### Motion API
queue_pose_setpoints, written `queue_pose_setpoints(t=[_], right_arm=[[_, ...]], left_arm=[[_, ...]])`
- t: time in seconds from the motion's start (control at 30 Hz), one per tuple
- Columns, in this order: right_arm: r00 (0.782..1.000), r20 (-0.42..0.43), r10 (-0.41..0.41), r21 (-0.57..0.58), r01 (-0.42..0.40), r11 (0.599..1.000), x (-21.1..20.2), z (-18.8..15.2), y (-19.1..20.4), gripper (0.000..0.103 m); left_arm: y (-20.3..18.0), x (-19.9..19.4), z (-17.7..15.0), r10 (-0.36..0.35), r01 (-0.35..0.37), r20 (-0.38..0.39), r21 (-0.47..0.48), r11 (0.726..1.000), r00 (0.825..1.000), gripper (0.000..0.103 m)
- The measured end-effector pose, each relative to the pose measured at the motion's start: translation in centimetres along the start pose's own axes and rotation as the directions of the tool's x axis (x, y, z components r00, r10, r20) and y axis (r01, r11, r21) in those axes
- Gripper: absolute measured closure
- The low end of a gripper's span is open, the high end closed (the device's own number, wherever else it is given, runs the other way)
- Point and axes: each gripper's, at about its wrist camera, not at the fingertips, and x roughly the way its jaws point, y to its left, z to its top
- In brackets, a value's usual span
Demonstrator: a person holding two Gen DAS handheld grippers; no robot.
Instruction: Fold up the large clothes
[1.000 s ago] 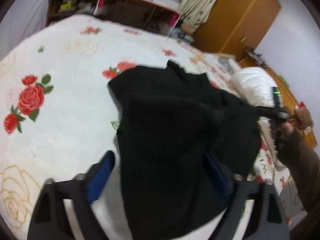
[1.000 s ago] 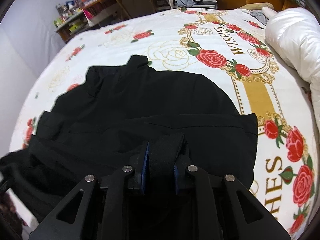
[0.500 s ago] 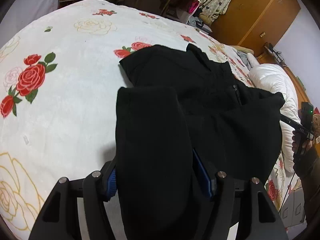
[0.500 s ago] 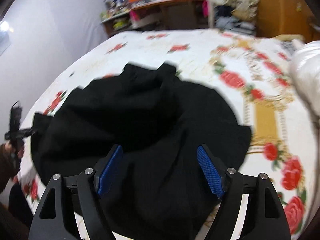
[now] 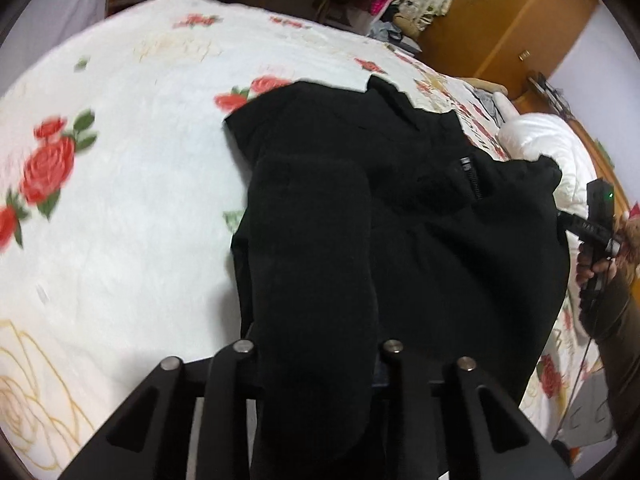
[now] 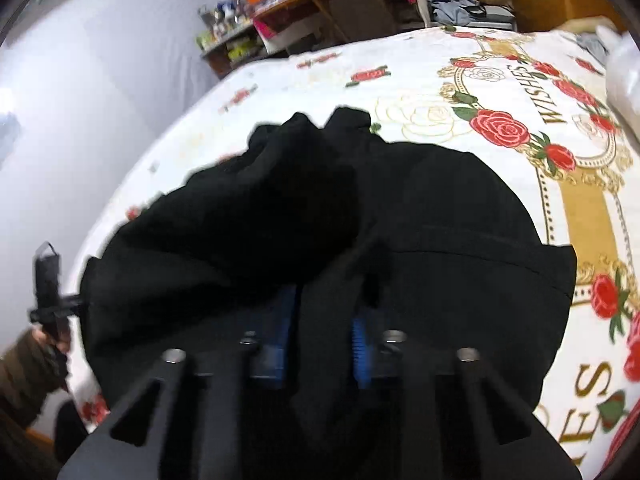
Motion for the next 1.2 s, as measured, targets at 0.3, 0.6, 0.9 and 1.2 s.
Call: queue_pose_setpoints(t=[0.3,0.6,0.9,1.2], right_arm=[[0.983,0.176,-0.052,0.041,0.046,0.998,-7.6,-0.7,0.3,0.091],[0.948,0.278,-0.153,0.118,0.124,0.985,-11.1,0.9,-1.1,0.091],[0.954,0.204,-0.221,0.175,0.186,0.967,-6.1,4.6,-4.5,0.091],[0.958,0.009,-0.287,0.239,0.277,0.931,0.7,3.3,-8.3,0.089]], left_arm=[[-2.0,-5.2,5.2,-0.034,0.030,0.173,0.023,0.999,0.984,0.078],[-4.7,-3.8,15.2,-0.053,0.025,0.282,0.099,0.995,0.958,0.078],[-3.5,4.6,20.2,0.044,-0.058,0.204,0.062,0.996,0.978,0.078],[-1.3,11.9,18.9,0.135,-0.139,0.075,0.044,0.989,0.988,0.069]])
